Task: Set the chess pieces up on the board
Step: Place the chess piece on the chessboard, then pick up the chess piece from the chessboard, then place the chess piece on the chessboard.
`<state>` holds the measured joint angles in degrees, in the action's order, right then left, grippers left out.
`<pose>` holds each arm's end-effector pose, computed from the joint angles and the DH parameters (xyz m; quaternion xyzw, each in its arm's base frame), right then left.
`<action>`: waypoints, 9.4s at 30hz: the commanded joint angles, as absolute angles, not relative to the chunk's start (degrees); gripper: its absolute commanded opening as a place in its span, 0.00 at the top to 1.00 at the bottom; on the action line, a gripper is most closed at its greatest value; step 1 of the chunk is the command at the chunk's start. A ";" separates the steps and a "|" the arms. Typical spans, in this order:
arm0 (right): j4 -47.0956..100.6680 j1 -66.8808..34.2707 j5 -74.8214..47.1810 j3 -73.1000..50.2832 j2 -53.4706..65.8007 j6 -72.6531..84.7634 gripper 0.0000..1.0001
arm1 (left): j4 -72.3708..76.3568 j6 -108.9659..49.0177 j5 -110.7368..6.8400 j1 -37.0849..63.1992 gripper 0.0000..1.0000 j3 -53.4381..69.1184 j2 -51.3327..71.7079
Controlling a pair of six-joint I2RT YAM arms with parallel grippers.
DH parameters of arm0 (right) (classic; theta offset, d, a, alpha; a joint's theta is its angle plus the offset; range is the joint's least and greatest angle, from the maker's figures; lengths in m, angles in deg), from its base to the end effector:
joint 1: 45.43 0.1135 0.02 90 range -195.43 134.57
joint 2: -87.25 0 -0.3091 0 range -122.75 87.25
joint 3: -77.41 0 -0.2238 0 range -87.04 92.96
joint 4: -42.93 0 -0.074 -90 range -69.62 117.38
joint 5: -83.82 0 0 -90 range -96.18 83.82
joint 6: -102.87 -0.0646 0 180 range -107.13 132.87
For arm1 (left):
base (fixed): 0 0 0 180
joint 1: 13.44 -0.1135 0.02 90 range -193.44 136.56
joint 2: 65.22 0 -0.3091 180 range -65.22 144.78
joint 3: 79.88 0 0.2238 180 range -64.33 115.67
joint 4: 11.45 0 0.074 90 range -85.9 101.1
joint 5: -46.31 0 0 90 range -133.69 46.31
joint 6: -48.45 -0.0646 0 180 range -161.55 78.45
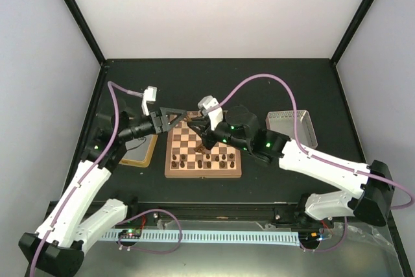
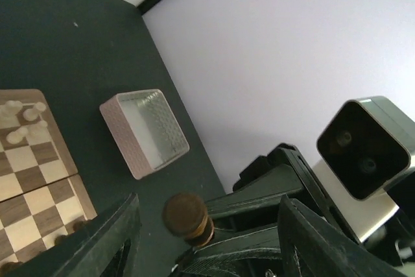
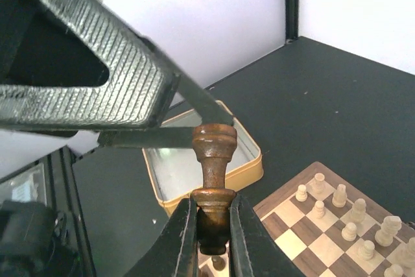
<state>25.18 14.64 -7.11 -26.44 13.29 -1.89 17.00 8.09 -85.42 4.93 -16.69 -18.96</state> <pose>0.1447 0.2534 0.3819 -0.3112 0.7330 0.3726 0.4765 0.1194 -0.0850 0.3776 0.0219 0.7577 -0.5593 0.3357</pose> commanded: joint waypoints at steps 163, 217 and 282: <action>-24.37 13.47 2.70 2.14 -17.62 -28.33 0.60 | 33.59 -22.19 -33.79 2.91 0.04 -24.22 -37.03; -17.99 8.62 -5.36 2.02 -30.16 -13.79 0.93 | 29.76 -26.00 -47.17 2.91 0.15 -25.21 -30.66; 20.32 6.95 -26.89 -24.54 -5.95 -5.11 0.99 | -3.80 25.28 -88.04 2.92 0.47 -36.82 -0.57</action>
<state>18.87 7.19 -24.77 -23.97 -8.04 -6.53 -0.29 23.00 -85.82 3.25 -36.73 -0.60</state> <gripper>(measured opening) 0.064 0.515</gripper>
